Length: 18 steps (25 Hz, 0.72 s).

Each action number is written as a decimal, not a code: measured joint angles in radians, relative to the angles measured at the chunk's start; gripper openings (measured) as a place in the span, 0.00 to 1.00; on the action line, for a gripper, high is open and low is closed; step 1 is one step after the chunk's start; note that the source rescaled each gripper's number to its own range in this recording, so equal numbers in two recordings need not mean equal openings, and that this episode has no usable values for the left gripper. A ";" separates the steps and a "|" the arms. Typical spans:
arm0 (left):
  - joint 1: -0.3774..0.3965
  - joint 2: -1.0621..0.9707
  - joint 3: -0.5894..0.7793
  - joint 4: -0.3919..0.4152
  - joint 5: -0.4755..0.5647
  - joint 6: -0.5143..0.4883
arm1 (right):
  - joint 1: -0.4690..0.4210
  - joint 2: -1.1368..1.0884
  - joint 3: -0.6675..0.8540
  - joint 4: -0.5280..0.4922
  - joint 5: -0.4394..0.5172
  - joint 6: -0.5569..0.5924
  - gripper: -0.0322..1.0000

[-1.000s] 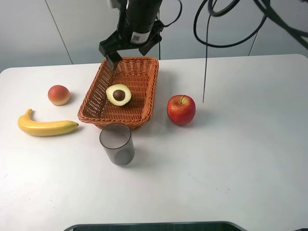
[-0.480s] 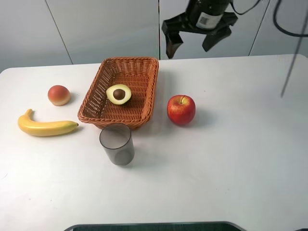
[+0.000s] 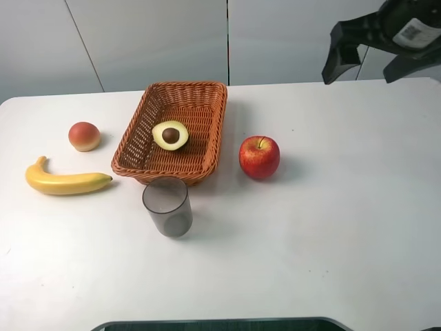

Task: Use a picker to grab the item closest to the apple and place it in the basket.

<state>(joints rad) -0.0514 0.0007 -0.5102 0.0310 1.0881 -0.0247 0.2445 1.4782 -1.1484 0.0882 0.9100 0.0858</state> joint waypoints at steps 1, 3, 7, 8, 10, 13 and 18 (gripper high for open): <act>0.000 0.000 0.000 0.000 0.000 0.000 | -0.010 -0.030 0.028 0.000 -0.002 0.000 1.00; 0.000 0.000 0.000 0.000 0.000 0.000 | -0.026 -0.105 0.078 -0.002 -0.016 0.000 1.00; 0.000 0.000 0.000 0.000 0.000 0.000 | -0.030 -0.250 0.176 -0.006 -0.039 -0.005 1.00; 0.000 0.000 0.000 0.000 0.000 0.000 | -0.031 -0.282 0.197 -0.010 -0.040 -0.012 1.00; 0.000 0.000 0.000 0.000 0.000 0.000 | -0.031 -0.357 0.230 -0.019 -0.041 -0.021 1.00; 0.000 0.000 0.000 0.000 0.000 0.000 | -0.031 -0.469 0.276 -0.042 -0.038 -0.023 1.00; 0.000 0.000 0.000 0.000 0.000 0.000 | -0.031 -0.667 0.346 -0.060 0.000 -0.025 1.00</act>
<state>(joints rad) -0.0514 0.0007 -0.5102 0.0310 1.0881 -0.0247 0.2137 0.8116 -0.8021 0.0286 0.9097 0.0604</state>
